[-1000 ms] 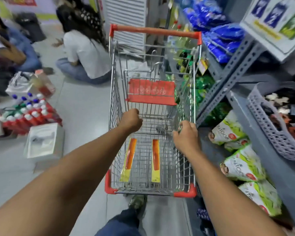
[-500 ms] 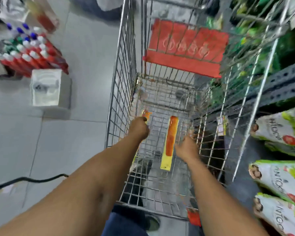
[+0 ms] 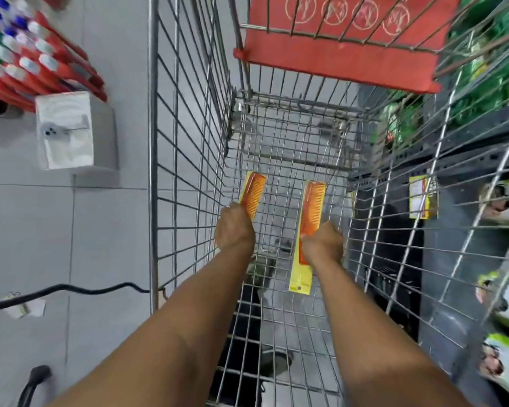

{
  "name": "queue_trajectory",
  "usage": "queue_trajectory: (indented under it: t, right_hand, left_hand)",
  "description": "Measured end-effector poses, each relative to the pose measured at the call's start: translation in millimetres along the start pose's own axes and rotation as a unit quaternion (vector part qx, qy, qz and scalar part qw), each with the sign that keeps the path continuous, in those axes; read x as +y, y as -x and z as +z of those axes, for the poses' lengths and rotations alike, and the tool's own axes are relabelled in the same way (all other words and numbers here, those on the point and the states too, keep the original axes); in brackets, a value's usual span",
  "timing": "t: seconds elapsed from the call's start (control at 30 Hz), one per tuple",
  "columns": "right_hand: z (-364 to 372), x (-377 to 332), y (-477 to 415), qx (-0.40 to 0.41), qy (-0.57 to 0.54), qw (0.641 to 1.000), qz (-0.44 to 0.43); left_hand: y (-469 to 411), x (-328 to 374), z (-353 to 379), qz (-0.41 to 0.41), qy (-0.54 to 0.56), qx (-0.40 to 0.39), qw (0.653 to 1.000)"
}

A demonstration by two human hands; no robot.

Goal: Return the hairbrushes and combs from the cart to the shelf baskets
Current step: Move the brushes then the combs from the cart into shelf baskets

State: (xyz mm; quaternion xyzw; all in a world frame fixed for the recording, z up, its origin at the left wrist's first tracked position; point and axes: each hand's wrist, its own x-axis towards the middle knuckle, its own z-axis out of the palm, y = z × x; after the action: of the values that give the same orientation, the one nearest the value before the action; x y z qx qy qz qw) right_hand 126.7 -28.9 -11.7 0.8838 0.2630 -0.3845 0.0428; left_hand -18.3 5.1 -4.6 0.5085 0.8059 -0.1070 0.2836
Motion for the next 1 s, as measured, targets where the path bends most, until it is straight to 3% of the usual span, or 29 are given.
queue_trajectory:
  t: [0.2, 0.37, 0.47, 0.67, 1.0]
  right_hand:
    - [-10, -3, 5, -0.019, -0.022, 1.000, -0.004]
    - [-37, 8, 20, -0.015, -0.068, 0.997, -0.022]
    - [-54, 12, 37, -0.006, -0.128, 0.991, -0.029]
    - [-100, 19, 92, 0.027, -0.266, 0.961, -0.068]
    - [-163, 58, 205, 0.046, -0.404, 0.895, -0.185]
  left_hand:
    - [4, 8, -5, -0.010, 0.024, -0.043, 0.999]
    - [6, 2, -18, -0.005, 0.153, -0.105, 0.983]
    - [18, -1, -29, -0.002, 0.266, -0.134, 0.955]
    - [59, 10, -83, 0.073, 0.394, -0.164, 0.901]
    - [158, 27, -173, 0.202, 0.454, -0.208, 0.842]
